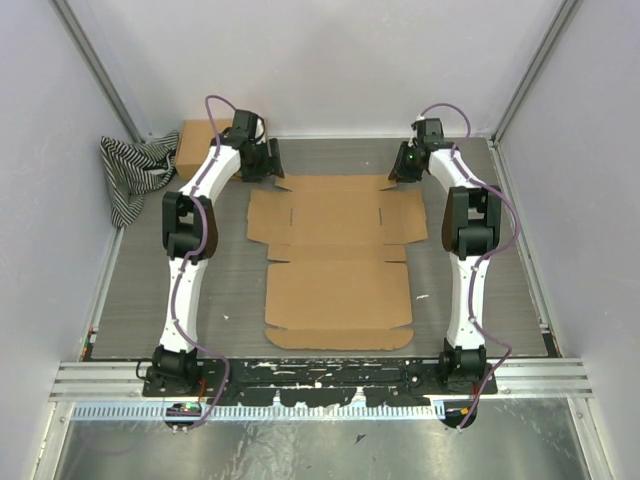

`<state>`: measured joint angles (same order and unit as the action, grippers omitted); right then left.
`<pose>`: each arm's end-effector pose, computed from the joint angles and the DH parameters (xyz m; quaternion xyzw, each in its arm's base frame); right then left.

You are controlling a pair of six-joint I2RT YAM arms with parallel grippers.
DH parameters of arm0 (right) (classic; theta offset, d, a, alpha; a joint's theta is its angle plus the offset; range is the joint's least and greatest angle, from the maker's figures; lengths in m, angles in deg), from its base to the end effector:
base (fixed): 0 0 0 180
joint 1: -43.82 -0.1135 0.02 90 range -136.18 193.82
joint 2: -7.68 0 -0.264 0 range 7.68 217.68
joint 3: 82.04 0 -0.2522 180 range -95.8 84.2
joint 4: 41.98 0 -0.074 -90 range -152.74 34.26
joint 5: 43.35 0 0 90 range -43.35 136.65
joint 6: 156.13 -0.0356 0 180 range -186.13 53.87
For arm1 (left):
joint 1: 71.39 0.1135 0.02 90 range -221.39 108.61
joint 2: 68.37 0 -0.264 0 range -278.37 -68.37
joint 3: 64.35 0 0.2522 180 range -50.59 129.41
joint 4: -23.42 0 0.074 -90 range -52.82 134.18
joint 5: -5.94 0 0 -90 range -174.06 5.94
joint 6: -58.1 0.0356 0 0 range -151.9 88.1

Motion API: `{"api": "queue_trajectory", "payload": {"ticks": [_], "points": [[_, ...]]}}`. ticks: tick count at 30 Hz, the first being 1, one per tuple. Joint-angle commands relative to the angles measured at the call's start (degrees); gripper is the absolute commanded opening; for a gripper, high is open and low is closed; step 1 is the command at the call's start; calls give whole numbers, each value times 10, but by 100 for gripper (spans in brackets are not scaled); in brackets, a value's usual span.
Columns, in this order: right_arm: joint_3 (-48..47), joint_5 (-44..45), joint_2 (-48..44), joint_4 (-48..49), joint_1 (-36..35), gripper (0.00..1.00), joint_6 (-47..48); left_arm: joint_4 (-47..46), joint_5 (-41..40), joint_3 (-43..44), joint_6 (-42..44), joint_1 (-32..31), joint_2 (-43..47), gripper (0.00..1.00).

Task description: Fold the paper box

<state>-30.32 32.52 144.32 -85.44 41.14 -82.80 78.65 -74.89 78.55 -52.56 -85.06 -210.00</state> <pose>0.5276 0.0334 0.1728 0.0743 0.9357 0.1691 0.3004 0.5266 -0.1339 0.1947 -0.0331 0.9476 -0.1636 0.2722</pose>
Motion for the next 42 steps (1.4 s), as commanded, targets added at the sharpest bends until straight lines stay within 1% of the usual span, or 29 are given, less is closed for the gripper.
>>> {"api": "queue_trajectory", "payload": {"ticks": [1,8,12,15,17,20,22,24,26,29,31,35,38,42], "points": [[-1,-10,-48,21,-11,27,8,3,-9,27,13,-1,-5,77],[3,4,-63,18,-18,18,13,3,-6,24,14,-3,-10,74],[6,14,-71,14,-20,10,15,-1,-3,9,12,-5,-3,72],[10,24,-76,11,-22,5,19,-2,-1,2,12,-9,-2,67],[16,34,-82,8,-23,3,21,1,3,2,11,-12,-2,62],[27,41,-92,8,-26,2,27,-1,6,0,8,-18,-3,58],[32,42,-97,7,-27,2,32,-4,10,1,7,-22,-4,58],[36,45,-100,5,-27,1,36,-6,10,2,6,-24,-7,64],[39,46,-103,3,-29,1,40,-5,10,10,4,-26,-12,66],[41,45,-106,1,-28,1,45,4,10,27,3,-27,-27,65],[41,43,-108,0,-28,1,47,17,12,39,3,-27,-35,60],[42,43,-110,-2,-31,1,50,12,16,28,5,-30,-25,43],[39,45,-110,-6,-34,1,52,6,13,16,8,-35,-12,32],[34,58,-112,-14,-45,1,57,8,3,14,14,-47,3,25]]}}
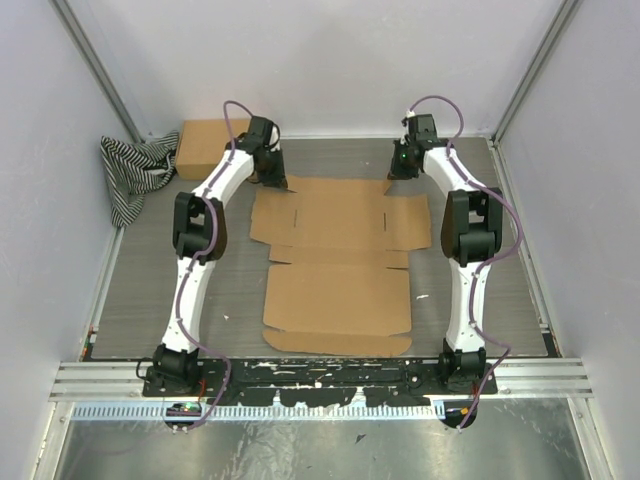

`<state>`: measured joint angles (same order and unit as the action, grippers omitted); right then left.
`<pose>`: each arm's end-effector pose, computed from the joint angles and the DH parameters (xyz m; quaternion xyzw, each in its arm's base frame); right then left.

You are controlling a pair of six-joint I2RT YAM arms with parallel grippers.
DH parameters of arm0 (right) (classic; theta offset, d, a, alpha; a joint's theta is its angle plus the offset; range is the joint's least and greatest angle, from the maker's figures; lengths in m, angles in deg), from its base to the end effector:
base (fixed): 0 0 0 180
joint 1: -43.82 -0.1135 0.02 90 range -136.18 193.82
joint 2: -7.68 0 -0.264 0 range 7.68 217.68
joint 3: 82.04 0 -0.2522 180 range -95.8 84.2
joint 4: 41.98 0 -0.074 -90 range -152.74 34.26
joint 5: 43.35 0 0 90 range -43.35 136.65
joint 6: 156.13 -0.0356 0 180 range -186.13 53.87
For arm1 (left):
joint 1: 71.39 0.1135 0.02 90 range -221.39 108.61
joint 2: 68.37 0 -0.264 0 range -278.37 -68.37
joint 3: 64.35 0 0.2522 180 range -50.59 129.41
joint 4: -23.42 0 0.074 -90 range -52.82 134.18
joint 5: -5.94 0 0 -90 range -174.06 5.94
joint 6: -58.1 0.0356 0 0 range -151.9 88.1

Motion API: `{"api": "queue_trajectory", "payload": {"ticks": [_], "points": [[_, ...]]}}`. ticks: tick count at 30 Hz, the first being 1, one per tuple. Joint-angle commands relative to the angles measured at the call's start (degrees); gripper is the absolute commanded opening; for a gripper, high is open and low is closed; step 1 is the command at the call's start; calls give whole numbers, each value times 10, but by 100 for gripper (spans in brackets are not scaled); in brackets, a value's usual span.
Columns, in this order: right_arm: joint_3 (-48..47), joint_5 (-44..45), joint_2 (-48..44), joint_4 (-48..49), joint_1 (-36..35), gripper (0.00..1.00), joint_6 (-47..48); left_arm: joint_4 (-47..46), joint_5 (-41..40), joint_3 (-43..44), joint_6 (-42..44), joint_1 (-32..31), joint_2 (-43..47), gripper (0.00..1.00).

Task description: Fold the paper box

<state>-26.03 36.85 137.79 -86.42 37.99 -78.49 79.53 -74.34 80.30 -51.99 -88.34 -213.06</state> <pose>0.5069 0.0578 0.2043 0.0246 0.9380 0.1325 0.3193 0.5228 -0.1656 0.1753 -0.0015 0.9536 -0.1690 0.2493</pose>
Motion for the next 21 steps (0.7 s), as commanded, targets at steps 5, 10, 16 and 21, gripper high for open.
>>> {"api": "queue_trajectory", "payload": {"ticks": [5,10,16,21], "points": [[-27,35,-40,-21,-29,1,22,2,-16,-9,16,-34,48,22],[-33,41,-34,-26,-38,1,24,-8,-17,-28,15,-48,66,33],[-44,40,-21,-31,-50,1,22,-15,-8,-23,10,-60,56,46],[-45,27,-19,-32,-60,16,23,-11,2,-12,1,-61,33,47]]}}
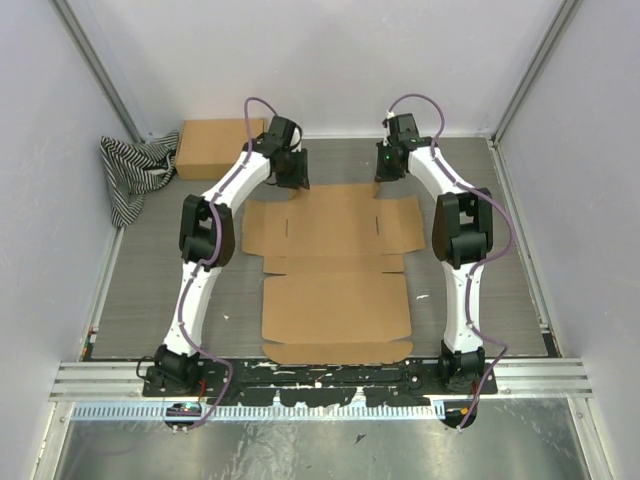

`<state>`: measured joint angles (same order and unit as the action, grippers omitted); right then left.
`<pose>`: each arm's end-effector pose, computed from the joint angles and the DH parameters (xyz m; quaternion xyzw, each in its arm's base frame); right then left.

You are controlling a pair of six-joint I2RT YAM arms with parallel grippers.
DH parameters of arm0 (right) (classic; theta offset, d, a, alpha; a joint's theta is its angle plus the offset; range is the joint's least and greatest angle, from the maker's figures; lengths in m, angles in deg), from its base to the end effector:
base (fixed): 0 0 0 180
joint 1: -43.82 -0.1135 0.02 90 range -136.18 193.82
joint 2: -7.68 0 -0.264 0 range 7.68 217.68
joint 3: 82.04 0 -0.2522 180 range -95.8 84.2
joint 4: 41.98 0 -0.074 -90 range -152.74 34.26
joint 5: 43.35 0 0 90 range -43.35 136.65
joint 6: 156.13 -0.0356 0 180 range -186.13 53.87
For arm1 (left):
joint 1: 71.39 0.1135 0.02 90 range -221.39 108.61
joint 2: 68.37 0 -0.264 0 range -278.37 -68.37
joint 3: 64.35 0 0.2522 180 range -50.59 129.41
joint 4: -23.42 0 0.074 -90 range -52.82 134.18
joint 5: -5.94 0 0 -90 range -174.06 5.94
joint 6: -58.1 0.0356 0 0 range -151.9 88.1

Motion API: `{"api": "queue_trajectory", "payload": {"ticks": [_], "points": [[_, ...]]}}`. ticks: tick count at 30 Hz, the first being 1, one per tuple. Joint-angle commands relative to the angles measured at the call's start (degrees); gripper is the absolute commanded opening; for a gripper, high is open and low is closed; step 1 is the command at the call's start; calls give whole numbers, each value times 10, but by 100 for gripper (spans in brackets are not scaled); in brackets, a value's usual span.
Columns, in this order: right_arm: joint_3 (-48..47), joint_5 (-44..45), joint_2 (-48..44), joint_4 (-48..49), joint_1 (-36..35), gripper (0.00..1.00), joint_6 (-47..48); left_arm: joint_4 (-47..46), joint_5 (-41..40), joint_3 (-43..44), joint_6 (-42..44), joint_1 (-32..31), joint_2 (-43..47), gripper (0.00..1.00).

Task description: Fold the paper box

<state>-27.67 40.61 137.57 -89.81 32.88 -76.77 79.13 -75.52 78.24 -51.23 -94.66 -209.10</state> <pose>0.4981 0.1001 0.2110 -0.0196 0.9444 0.1097 0.3093 0.4948 -0.2185 0.2006 0.0557 0.9467 -0.1783 0.2626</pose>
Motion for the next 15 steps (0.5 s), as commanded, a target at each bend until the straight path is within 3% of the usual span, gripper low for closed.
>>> {"api": "queue_trajectory", "payload": {"ticks": [1,5,15], "points": [[-28,-20,-16,3,-10,19,5,-7,14,10,-8,3,-11,47],[-29,-51,-11,10,-11,30,3,-2,12,15,-8,3,-28,47],[-44,-96,31,20,-23,38,-4,-2,12,10,-13,3,-44,46]]}}
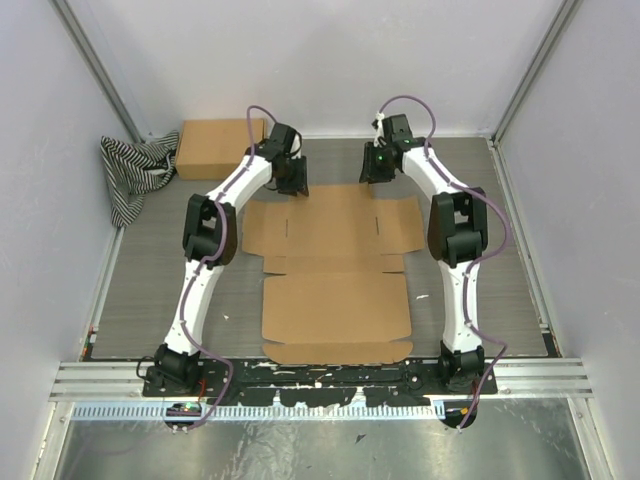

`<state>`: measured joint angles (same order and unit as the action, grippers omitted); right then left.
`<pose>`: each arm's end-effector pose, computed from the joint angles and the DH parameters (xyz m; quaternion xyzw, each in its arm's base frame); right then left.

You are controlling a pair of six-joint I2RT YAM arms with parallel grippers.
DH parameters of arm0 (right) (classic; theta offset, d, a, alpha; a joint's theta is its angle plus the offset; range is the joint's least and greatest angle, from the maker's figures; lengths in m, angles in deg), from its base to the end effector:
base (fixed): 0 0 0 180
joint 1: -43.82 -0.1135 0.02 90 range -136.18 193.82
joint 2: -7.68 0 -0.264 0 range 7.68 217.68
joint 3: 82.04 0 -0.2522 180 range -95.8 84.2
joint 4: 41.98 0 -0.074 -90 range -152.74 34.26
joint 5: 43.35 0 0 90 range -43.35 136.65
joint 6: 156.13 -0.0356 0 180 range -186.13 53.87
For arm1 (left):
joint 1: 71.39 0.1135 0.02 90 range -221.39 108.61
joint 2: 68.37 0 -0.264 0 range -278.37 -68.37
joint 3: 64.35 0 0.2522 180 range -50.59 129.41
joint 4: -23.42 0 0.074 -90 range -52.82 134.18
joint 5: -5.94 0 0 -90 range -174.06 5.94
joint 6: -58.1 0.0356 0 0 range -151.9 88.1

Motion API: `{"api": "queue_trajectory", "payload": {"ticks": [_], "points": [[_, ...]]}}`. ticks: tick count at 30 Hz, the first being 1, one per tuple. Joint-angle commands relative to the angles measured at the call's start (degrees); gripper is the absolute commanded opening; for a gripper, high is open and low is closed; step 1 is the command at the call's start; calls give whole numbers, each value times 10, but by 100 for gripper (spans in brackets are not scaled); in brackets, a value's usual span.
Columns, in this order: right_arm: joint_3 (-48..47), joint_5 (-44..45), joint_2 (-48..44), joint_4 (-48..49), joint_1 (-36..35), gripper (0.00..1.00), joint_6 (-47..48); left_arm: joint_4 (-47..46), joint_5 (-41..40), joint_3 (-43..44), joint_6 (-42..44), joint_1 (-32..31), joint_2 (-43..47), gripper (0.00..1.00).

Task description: Fold the paper box

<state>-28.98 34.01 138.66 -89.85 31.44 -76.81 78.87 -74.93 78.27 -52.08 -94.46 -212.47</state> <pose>0.4982 0.1173 0.2095 -0.0499 0.9389 0.1668 0.2970 0.4997 -0.2190 0.1703 0.0467 0.9547 -0.1755 0.2356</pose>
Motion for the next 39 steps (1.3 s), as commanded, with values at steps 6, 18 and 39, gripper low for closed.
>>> {"api": "queue_trajectory", "payload": {"ticks": [6,18,39], "points": [[-34,-40,64,24,-12,40,-15,3,6,8,-3,2,-14,45],[7,-10,-16,43,-12,43,-27,8,-9,-39,-5,16,69,49],[559,105,-537,78,-5,78,-132,-215,46,-732,-148,27,625,89]]}}
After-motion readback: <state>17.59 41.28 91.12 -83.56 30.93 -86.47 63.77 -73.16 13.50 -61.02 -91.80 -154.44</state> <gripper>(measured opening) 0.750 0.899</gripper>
